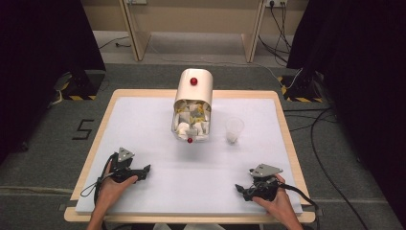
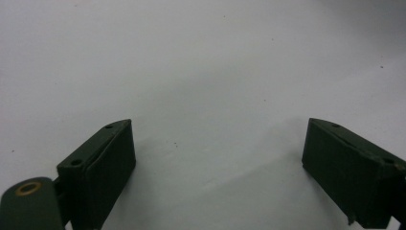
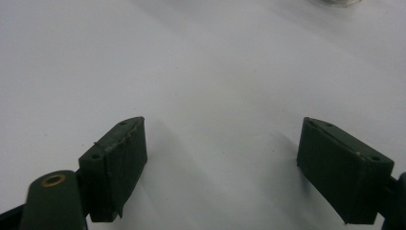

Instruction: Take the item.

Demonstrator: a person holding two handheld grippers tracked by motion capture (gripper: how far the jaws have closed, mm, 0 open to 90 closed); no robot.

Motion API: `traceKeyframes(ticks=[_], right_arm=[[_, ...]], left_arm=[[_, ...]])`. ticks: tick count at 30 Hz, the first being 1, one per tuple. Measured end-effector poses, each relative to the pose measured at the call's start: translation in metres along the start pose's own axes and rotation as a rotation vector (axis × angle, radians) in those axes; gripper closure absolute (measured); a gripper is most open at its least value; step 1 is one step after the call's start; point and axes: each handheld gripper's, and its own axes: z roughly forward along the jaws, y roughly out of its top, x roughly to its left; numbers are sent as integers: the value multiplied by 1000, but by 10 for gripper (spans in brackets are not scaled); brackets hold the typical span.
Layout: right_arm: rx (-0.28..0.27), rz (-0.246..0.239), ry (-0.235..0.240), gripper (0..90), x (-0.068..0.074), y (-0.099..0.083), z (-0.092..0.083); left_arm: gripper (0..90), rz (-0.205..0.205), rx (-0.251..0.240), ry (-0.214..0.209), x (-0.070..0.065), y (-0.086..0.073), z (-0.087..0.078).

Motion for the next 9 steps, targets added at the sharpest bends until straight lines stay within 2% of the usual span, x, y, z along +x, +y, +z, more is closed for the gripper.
traceKeyframes(ticks=[9], right_arm=[[2,0,3,174,0,0,0]], left_arm=[[101,-1,0,0,0,0,0]])
